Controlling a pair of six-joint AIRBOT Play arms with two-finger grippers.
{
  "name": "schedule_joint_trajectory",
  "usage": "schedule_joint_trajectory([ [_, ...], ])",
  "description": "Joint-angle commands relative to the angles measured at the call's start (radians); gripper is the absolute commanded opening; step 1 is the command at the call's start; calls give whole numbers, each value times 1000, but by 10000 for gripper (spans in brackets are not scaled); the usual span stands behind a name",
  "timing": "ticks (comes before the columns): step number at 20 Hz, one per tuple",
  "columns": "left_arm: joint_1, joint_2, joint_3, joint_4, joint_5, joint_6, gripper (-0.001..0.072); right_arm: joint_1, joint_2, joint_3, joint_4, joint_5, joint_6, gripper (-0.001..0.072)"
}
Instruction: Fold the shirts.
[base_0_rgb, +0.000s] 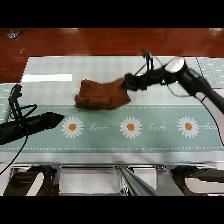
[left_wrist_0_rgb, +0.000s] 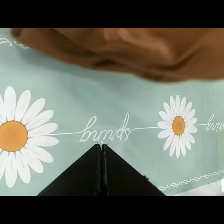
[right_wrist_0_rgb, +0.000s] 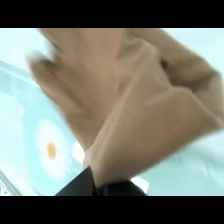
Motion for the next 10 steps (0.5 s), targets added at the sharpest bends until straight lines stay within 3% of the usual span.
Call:
schedule_joint_trajectory([
  [1, 0, 0, 0, 1, 1, 0, 20, 5, -5, 346, -232, 148, 116, 39],
  [4, 0, 0, 0, 1, 0, 0, 20, -25, -5, 570, -429, 256, 216, 38],
  [10, 0, 0, 0, 1, -3, 0, 21, -307, 28, 715, -448, 520, 269, 38],
])
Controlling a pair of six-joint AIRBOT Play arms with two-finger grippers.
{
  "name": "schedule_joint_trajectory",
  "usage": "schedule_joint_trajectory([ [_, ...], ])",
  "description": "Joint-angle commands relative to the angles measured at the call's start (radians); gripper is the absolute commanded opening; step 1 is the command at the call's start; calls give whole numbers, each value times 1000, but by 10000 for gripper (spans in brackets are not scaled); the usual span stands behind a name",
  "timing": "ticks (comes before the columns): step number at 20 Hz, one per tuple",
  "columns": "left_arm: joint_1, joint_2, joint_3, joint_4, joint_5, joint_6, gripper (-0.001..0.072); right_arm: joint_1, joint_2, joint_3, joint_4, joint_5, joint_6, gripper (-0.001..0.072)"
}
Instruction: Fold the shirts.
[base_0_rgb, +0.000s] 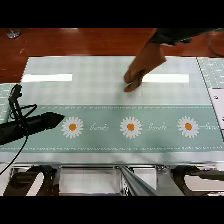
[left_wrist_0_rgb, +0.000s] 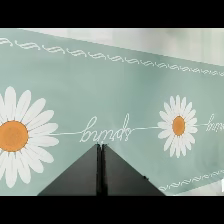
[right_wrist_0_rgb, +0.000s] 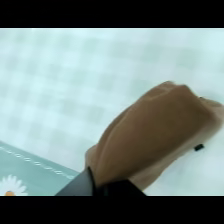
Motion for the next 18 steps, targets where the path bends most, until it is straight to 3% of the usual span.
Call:
schedule_joint_trajectory([
  [1, 0, 0, 0, 0, -5, 0, 20, -182, 32, 65, -41, 187, 51, 38],
  [7, 0, 0, 0, 1, -3, 12, 20, -533, 123, 4, -62, 439, 80, 38],
  [10, 0, 0, 0, 0, -3, 12, 20, -660, 233, -114, -131, 455, 60, 37],
  [18, 0, 0, 0, 0, 77, 12, 21, -953, 640, -688, -541, 453, 22, 38],
])
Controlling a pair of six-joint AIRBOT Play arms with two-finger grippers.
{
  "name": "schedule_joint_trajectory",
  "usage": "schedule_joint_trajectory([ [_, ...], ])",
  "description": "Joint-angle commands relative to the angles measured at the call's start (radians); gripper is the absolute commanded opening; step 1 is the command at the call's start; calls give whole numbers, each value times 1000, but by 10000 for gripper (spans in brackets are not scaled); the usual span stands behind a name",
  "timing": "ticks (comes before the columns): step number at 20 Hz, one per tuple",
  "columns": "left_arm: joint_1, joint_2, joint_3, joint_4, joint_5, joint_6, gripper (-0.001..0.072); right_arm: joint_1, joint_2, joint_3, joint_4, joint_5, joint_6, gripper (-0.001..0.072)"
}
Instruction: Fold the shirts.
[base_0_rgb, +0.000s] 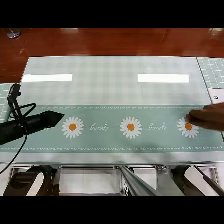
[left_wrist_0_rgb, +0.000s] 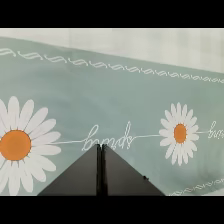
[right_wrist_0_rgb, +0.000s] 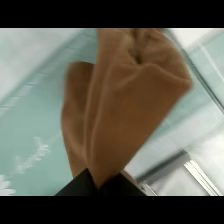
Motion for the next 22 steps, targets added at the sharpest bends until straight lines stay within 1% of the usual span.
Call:
schedule_joint_trajectory([
  [1, 0, -1, 0, 0, 60, 5, 21, -121, 189, -262, -228, 3, 11, 40],
  [2, -1, -1, 0, 0, 76, 16, 21, -135, 236, -331, -289, -5, 42, 84],
  [3, 0, -1, 0, 0, 89, 16, 21, -140, 266, -384, -336, -7, 65, 367],
  [4, 0, -2, 0, 0, 95, 16, 21, -139, 279, -418, -352, -8, 63, 644],
  [5, 0, -7, 0, 0, 98, 18, 21, -139, 277, -426, -337, -20, 63, 619],
  [6, 0, -15, 1, 9, 104, 84, 21, -139, 275, -414, -296, -64, 62, 618],
  [7, 6, -23, 2, 50, 135, 128, 20, -139, 275, -384, -250, -135, 61, 617],
  [9, 38, -44, 29, 84, 229, 108, 20, -139, 275, -302, -136, -295, 40, 604],
  [10, 55, -70, 74, 74, 248, 108, 20, -139, 270, -253, -39, -390, 35, 549],
  [11, 61, -117, 150, 50, 252, 110, 20, -135, 250, -201, 92, -462, 21, 409],
  [12, 54, -174, 241, 31, 240, 116, 19, -114, 218, -145, 263, -528, -5, 242],
  [13, 31, -246, 357, 14, 211, 126, 20, -72, 178, -96, 437, -579, -42, 147],
  [14, -7, -324, 486, 10, 170, 128, 20, 4, 130, -48, 590, -624, -69, 128],
  [15, -51, -395, 604, 11, 130, 129, 20, 101, 85, -6, 666, -638, -104, 33],
  [16, -103, -466, 719, 12, 92, 138, 20, 226, 42, 21, 678, -636, -121, 39],
  [17, -151, -518, 805, 25, 62, 166, 20, 343, 6, 19, 653, -620, -111, 39],
  [18, -204, -561, 860, 73, 39, 169, 19, 467, -36, 6, 568, -585, -109, 39],
  [19, -249, -584, 867, 131, 37, 159, 19, 597, -74, -30, 441, -567, -106, 39],
  [20, -286, -604, 848, 208, 27, 118, 20, 707, -101, -85, 304, -579, -81, 39],
  [22, -314, -634, 755, 333, -2, 5, 20, 883, -156, -221, 53, -634, -4, 39],
])
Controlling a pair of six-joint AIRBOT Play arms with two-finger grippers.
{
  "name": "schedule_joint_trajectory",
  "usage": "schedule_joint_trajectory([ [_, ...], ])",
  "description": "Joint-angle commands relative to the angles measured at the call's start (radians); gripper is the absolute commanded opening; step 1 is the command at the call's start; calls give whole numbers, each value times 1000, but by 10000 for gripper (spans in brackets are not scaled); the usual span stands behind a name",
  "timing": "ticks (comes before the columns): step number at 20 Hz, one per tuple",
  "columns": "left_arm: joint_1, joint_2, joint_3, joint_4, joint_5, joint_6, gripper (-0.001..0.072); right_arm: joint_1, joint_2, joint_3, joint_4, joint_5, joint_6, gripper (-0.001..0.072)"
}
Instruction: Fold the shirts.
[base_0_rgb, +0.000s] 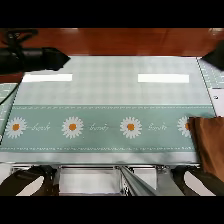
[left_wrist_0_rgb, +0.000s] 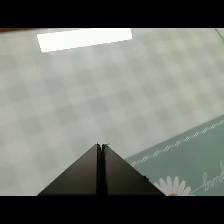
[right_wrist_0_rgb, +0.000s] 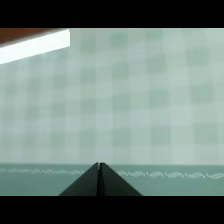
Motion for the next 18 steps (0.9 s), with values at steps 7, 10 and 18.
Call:
schedule_joint_trajectory([
  [7, 27, -116, -181, 218, -62, -215, 20, 343, -211, -240, -390, -113, 198, 39],
  [10, 35, -120, -181, 216, -66, -215, 21, 343, -209, -238, -386, -102, 199, 39],
  [18, 35, -120, -181, 216, -66, -215, 21, 343, -209, -238, -386, -102, 199, 39],
])
